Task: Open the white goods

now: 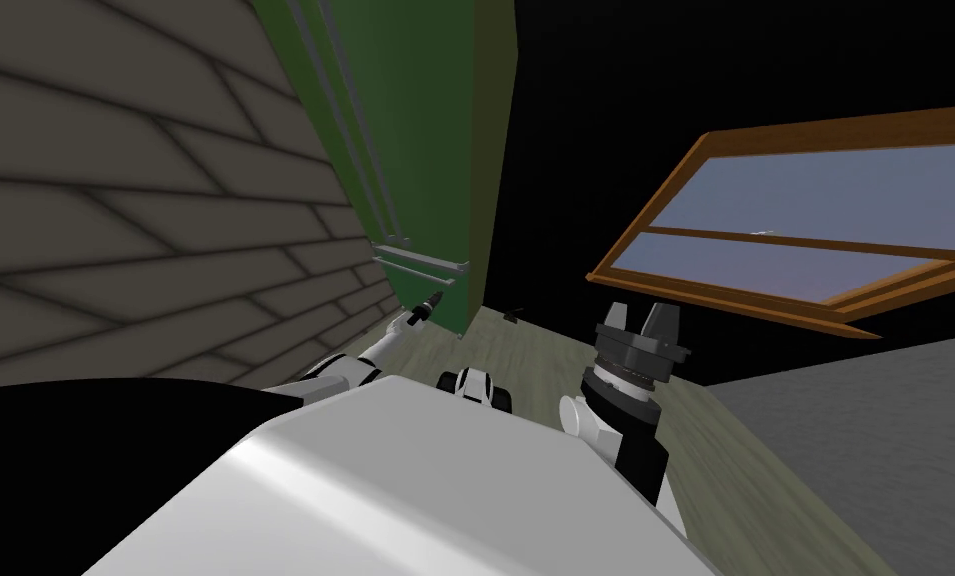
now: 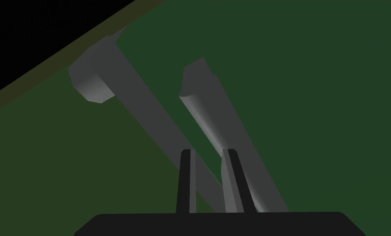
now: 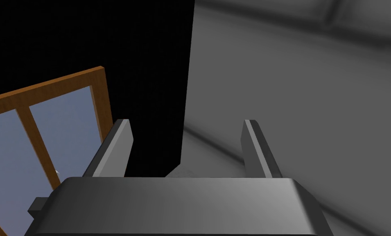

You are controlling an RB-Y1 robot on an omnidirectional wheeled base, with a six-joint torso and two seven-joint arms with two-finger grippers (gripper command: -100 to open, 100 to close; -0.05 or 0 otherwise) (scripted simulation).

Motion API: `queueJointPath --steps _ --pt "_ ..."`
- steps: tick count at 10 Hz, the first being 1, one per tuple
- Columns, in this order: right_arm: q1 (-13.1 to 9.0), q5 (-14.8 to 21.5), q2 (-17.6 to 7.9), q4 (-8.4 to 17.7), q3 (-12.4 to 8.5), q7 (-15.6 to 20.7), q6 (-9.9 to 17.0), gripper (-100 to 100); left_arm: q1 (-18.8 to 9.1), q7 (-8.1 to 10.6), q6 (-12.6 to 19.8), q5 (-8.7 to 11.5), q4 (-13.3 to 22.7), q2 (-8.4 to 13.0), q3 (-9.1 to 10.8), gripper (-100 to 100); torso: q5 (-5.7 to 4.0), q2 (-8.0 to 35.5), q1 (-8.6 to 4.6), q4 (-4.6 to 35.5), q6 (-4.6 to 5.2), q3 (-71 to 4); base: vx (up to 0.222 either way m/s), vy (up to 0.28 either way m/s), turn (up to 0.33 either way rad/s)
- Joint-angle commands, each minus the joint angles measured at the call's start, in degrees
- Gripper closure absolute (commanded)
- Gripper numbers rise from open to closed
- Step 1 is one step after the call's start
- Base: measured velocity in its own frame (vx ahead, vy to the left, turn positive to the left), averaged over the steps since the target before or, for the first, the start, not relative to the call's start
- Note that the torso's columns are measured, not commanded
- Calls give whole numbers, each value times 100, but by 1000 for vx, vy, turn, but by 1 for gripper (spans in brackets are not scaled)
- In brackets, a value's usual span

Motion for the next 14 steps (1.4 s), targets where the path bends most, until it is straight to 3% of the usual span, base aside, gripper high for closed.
queueJointPath --steps 1,3,5,6,7,9,10,12,13,14 --pt "1 0 0 -1 0 0 -1 0 -126 52 184 10 18 72 -13 -100 1 4 1 -2 -4 -1 157 -8 -42" --pt "2 0 0 -1 0 0 -1 0 -148 66 203 13 26 92 -17 -100 4 54 14 14 -4 32 133 -6 -30" --pt "2 0 0 0 0 0 0 0 -114 230 232 16 -129 220 -209 -100 1 90 4 26 -9 57 141 -53 159" --pt "1 0 1 -1 0 0 -1 0 -112 192 235 16 -111 198 -170 -100 0 67 0 18 -3 41 73 -29 25" --pt "0 0 0 -1 0 0 0 0 -149 105 219 14 -4 122 -60 100 4 84 15 20 -2 48 -75 31 -172" --pt "-3 0 -1 1 0 0 1 0 -166 107 226 17 -17 121 -44 100 15 120 35 24 -4 72 -102 46 -101" --pt "-2 0 0 1 0 0 0 0 -166 51 161 21 253 217 238 100 2 82 14 29 -11 52 -125 33 -345" --pt "-5 0 0 1 1 0 1 0 -178 7 83 28 513 324 559 100 11 88 30 13 -21 52 -200 26 -383" --pt "-3 0 0 1 0 0 1 0 -178 7 83 28 513 324 559 100 2 69 32 25 -28 42 -63 9 -106" --pt "-1 0 -1 0 -1 0 0 0 -191 -37 6 36 768 431 783 100 -9 51 22 32 -30 31 -95 18 -652"
